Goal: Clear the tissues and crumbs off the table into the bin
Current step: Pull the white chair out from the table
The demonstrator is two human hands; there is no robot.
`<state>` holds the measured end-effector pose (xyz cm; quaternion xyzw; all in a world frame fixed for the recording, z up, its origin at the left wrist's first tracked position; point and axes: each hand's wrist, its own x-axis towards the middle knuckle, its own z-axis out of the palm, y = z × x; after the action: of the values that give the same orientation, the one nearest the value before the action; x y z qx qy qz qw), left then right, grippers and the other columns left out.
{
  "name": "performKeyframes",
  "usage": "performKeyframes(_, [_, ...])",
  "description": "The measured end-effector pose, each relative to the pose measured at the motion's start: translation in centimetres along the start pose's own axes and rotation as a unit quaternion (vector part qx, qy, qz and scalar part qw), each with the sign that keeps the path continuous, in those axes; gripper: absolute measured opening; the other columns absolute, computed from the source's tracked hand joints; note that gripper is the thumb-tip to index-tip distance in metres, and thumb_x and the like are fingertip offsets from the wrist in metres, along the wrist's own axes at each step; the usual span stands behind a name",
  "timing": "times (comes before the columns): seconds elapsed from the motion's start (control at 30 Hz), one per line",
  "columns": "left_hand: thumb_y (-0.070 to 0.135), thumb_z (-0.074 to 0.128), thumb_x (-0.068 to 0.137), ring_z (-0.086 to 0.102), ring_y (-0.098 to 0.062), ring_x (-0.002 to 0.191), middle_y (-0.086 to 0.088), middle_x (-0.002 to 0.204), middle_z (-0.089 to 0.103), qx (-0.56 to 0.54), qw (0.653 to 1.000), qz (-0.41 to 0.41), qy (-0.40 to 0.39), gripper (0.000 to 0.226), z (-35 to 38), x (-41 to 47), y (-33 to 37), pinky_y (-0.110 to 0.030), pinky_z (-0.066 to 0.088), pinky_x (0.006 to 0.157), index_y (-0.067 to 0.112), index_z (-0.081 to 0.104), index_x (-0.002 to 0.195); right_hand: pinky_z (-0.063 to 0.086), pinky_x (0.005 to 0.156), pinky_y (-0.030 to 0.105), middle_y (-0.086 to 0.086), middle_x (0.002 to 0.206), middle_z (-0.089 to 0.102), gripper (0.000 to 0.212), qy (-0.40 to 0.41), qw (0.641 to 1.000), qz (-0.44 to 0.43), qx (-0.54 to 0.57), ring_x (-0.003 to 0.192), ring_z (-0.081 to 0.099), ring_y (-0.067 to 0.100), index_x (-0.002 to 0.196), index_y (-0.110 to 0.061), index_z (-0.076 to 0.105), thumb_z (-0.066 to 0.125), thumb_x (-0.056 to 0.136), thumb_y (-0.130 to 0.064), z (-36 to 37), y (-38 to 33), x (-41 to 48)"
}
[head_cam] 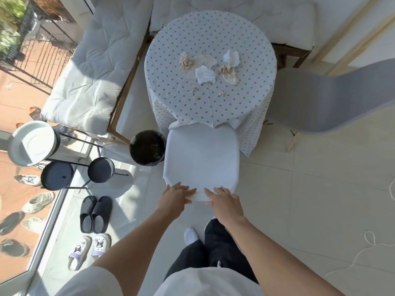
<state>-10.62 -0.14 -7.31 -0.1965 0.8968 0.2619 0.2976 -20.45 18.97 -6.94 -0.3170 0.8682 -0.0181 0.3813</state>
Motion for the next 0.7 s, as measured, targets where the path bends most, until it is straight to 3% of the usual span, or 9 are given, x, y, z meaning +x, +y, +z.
performKeyframes(0.23, [0.012,0.059,0.105,0.020,-0.022,0.161,0.005,0.164,0.045,-0.017,1.000,-0.003,-0.018,0.059,-3.9,5.4,1.0,-0.046,0.010,0.131,0.039,0.047,0.156,0.037,0.116,0.052,0.007,0.155,0.049,0.051,0.010,1.000,0.018,0.012,0.151,0.033,0.027,0.158,-0.040,0.034,0.047,0.110,-0.028,-4.0,1.1,4.2])
performKeyframes(0.37, [0.007,0.058,0.105,0.019,-0.023,0.162,0.003,0.164,0.045,-0.023,0.999,0.001,-0.027,0.059,-5.7,7.9,1.3,-0.047,0.011,0.131,0.036,0.048,0.156,0.032,0.119,0.051,0.008,0.156,0.048,0.048,0.018,0.999,0.036,0.021,0.152,0.031,0.028,0.157,-0.040,0.038,0.045,0.110,-0.034,-6.2,1.4,6.1])
performKeyframes(0.5, [0.020,0.059,0.107,0.020,-0.026,0.162,0.001,0.165,0.045,-0.022,0.999,0.018,-0.030,0.052,-8.1,10.6,1.5,-0.046,0.010,0.129,0.037,0.049,0.155,0.029,0.123,0.051,0.008,0.160,0.044,0.048,0.036,0.997,0.058,0.030,0.157,0.025,0.027,0.157,-0.038,0.039,0.045,0.110,-0.040,-8.5,1.6,8.0])
performKeyframes(0.6, [0.018,0.057,0.108,0.018,-0.023,0.162,0.003,0.165,0.043,-0.018,0.999,0.025,-0.041,0.053,-9.9,12.5,1.5,-0.046,0.008,0.130,0.038,0.048,0.156,0.031,0.121,0.050,0.007,0.157,0.046,0.045,0.050,0.994,0.090,0.025,0.156,0.026,0.026,0.152,-0.036,0.046,0.048,0.108,-0.043,-10.3,1.2,9.5])
performKeyframes(0.7, [0.026,0.063,0.105,0.023,-0.022,0.160,0.006,0.162,0.048,-0.028,0.997,0.013,-0.067,0.052,-11.8,14.2,1.6,-0.047,0.022,0.129,0.043,0.051,0.152,0.031,0.120,0.051,0.006,0.155,0.048,0.046,0.034,0.992,0.120,0.026,0.154,0.028,0.025,0.149,-0.037,0.051,0.053,0.104,-0.049,-12.1,1.2,10.9])
